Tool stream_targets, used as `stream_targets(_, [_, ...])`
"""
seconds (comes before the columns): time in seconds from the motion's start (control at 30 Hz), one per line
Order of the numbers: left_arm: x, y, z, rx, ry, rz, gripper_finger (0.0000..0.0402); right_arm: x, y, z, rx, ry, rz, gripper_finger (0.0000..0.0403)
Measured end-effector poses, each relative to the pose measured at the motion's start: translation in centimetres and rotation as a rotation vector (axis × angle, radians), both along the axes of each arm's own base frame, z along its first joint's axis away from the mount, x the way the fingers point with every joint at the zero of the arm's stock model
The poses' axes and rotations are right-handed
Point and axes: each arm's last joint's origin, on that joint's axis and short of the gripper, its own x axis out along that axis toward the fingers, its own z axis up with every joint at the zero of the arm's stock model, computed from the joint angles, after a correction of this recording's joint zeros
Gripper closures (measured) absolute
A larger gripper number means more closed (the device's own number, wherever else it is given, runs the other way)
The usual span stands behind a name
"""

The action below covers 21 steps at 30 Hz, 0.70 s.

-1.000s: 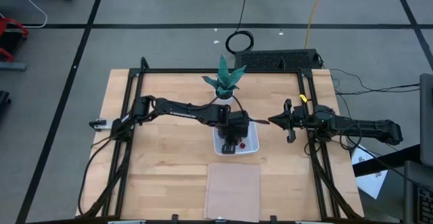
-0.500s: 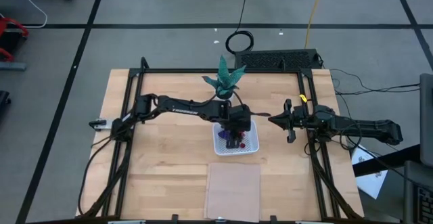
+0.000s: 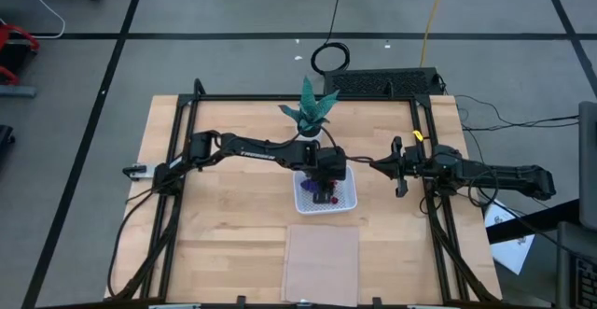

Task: Pick and placing Produce into tupperware
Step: Put the strawberry into the basket

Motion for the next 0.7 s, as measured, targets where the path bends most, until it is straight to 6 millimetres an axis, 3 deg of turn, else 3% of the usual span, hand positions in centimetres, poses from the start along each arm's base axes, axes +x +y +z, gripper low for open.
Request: stream_targets(0.7, [-0.19,-0.8,-0.14,0.021,0.026,-0.021,0.0273,0.0,0.0,0.0,0.0,0.0,0.0,0.0403])
